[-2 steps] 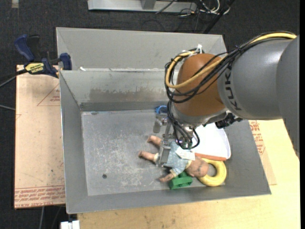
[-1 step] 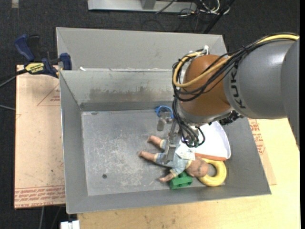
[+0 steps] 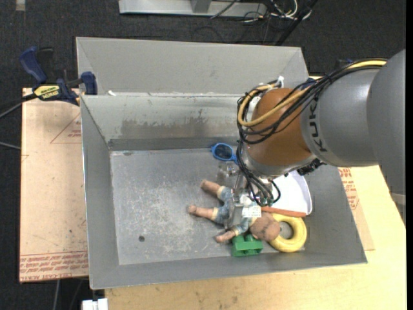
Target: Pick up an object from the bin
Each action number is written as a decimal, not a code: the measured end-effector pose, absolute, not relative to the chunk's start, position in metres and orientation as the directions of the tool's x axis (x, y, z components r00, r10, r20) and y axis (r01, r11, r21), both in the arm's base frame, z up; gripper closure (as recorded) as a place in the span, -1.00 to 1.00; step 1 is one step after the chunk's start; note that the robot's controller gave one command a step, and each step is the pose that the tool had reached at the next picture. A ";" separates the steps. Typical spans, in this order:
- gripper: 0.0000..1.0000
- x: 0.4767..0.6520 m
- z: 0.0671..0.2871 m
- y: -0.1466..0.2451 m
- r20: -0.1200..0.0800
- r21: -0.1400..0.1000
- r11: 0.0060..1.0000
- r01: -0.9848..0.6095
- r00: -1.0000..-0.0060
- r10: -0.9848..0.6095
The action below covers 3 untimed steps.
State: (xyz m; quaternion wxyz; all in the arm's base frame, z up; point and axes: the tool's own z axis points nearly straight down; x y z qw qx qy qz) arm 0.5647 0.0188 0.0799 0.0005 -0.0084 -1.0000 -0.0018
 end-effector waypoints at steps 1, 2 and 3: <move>1.00 0.568 0.067 0.016 -0.025 0.005 0.996 -0.095 -0.995 -0.095; 1.00 0.566 0.071 0.017 -0.022 0.005 0.993 -0.114 -0.993 -0.114; 1.00 0.559 0.108 0.018 -0.013 0.006 0.993 -0.114 -0.993 -0.114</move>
Offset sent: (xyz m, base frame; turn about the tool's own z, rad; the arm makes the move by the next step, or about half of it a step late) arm 0.0000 0.0000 0.0000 0.0000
